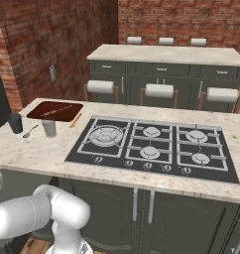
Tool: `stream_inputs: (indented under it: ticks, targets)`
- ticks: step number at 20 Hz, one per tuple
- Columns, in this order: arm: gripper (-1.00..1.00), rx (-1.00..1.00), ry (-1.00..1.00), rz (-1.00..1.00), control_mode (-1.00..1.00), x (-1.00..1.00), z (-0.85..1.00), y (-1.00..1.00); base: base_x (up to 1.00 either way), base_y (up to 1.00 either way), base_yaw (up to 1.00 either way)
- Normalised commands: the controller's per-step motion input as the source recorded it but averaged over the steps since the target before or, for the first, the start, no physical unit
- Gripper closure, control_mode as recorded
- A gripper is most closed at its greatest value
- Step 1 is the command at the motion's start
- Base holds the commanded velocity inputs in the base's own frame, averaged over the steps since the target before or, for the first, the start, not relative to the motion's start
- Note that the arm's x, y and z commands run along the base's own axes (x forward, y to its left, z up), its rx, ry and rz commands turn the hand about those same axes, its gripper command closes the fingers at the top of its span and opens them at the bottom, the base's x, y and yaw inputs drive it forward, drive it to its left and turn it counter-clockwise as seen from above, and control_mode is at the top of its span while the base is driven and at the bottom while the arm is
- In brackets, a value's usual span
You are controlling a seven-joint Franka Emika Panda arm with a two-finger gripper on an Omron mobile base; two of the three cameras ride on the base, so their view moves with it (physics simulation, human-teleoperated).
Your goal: Take the tongs from the drawer on the left and place them on the dining counter next to the tray containing the kebab skewer.
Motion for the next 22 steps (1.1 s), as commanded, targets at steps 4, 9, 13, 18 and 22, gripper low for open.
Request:
stream_inputs:
  ticks: [4,9,13,18,22]
  targets:
    - [-1.0,0.0,0.03,0.0,-1.0,0.0,-0.4,0.09,0.0,0.0,0.0]
    - [-1.0,0.0,0.05,0.0,-1.0,0.02,-0.43,0.18,0.0,0.0,0.0]
    - [-1.0,0.0,0.04,0.0,-1.0,0.01,-0.21,0.15,0.0,0.0,0.0]
    - [-1.0,0.0,0.01,0.0,-1.0,0.0,-0.14,0.24,0.0,0.0,0.0]
    - [-1.0,0.0,0.0,0.0,-1.0,0.01,-0.22,0.29,0.0,0.0,0.0]
